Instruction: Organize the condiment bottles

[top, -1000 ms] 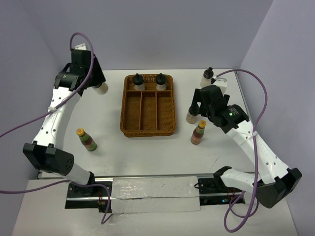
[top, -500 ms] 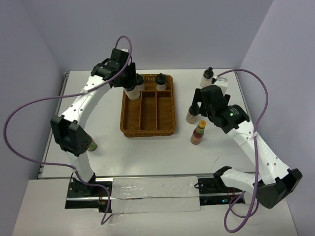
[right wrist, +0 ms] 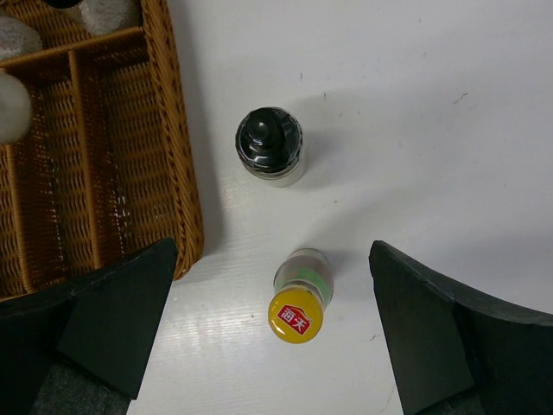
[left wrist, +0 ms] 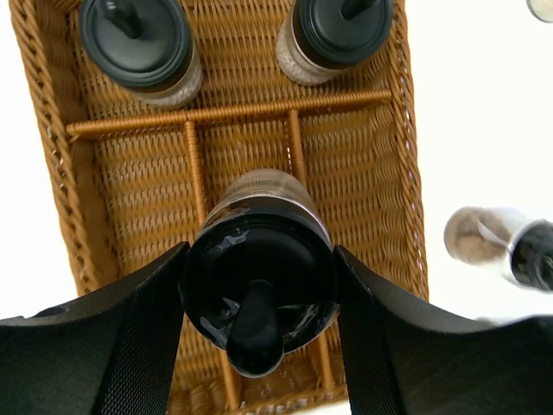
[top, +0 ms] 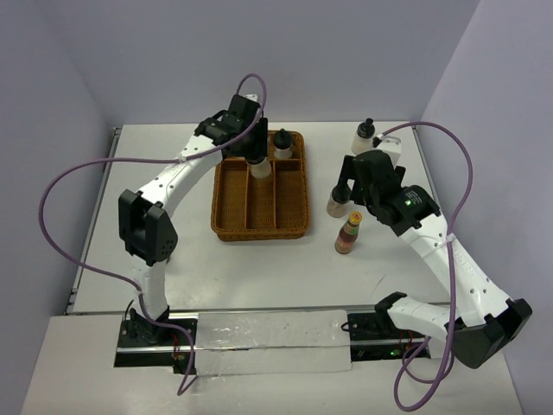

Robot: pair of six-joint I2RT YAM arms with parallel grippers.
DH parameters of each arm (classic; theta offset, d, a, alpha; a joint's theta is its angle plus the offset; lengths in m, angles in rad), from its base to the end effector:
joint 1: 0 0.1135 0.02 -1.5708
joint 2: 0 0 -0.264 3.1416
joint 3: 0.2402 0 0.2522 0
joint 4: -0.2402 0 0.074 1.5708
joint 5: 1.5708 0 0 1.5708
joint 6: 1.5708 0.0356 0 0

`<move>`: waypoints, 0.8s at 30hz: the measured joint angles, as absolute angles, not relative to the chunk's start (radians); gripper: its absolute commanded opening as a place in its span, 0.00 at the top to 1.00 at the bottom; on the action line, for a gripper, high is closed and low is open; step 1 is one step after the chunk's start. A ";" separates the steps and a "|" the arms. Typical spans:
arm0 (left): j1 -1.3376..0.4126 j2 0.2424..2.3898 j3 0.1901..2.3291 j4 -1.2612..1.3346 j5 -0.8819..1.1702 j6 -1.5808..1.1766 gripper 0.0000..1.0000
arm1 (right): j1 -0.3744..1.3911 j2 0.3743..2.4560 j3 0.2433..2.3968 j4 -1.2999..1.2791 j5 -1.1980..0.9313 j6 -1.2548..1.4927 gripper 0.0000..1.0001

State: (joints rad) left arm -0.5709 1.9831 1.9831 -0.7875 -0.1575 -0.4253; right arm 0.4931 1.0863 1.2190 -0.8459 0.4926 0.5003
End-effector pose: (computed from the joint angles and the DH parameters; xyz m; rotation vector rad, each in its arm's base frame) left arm 0.3798 -0.2373 0.3380 0.0952 2.3645 -0.3027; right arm 0.1944 0.0853 0.3701 0.2573 2.1700 -0.0069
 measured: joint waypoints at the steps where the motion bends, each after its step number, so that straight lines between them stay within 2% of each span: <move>1: -0.577 1.994 1.983 -0.776 -0.170 -0.428 0.90 | 0.493 1.086 1.219 -0.846 0.492 0.500 0.00; 24: -0.589 2.128 1.881 -0.573 -0.278 -0.462 0.90 | 0.493 1.085 1.216 -0.846 0.486 0.503 0.00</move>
